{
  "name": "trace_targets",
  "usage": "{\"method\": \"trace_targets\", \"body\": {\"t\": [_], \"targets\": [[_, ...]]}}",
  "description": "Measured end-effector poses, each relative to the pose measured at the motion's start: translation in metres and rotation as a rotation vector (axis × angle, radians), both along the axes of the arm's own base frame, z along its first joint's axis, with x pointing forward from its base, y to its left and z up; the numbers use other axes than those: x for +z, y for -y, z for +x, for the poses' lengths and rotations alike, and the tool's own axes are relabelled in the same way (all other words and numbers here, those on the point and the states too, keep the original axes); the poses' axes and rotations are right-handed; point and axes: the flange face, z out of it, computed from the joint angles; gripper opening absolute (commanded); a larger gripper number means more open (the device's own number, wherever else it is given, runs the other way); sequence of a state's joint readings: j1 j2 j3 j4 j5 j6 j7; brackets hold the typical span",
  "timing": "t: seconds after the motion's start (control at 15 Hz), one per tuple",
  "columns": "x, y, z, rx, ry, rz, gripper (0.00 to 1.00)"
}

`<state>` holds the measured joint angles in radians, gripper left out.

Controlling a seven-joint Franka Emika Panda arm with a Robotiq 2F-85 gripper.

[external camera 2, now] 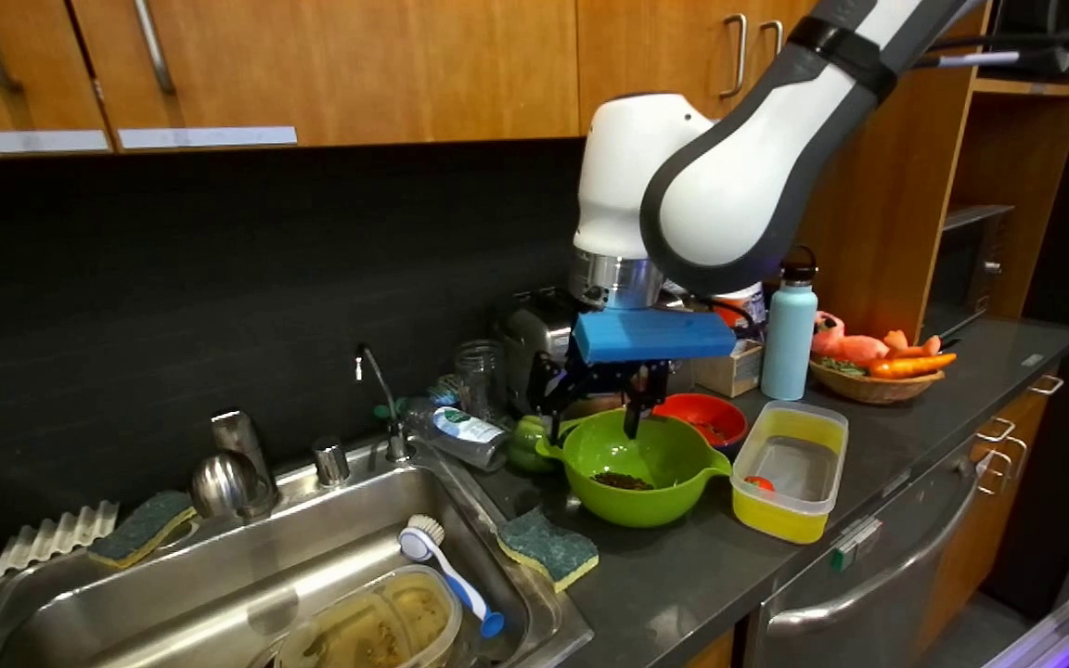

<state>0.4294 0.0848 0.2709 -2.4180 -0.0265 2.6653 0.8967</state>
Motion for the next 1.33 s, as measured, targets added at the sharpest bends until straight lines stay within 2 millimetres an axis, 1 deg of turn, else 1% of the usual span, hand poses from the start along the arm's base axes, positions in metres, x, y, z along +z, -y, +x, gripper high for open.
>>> {"method": "trace_targets", "body": {"t": [0.33,0.73,1.33], "targets": [[-0.01,-0.013,0.001,0.087,-0.026,0.019,1.0],[-0.022,-0.035,0.014,0.177,-0.059,0.017,1.0],[-0.034,-0.046,0.021,0.225,-0.086,0.012,1.0]]}}
